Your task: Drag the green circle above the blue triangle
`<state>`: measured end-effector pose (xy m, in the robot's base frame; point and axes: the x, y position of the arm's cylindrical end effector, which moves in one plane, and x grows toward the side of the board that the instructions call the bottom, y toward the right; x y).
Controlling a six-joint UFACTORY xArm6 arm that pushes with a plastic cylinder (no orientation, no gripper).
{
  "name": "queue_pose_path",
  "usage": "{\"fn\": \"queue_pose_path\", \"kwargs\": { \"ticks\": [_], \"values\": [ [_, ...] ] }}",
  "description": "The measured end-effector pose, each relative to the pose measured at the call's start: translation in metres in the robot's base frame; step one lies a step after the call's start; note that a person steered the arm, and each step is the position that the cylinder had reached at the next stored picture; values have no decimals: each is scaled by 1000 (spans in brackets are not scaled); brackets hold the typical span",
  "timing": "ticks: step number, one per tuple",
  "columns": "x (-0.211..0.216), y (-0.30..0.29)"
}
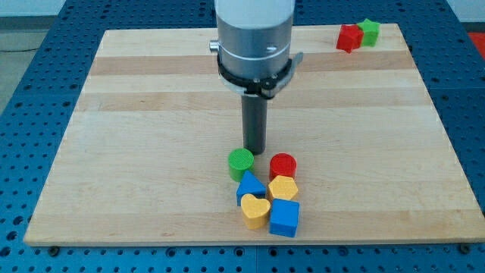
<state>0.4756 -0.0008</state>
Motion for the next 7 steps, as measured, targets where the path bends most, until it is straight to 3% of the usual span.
{"fn": "queue_pose_path", "kwargs": {
  "ticks": [1, 3, 7],
  "values": [
    [-25, 33],
    [-26, 165],
    [-22, 270]
  ]
}}
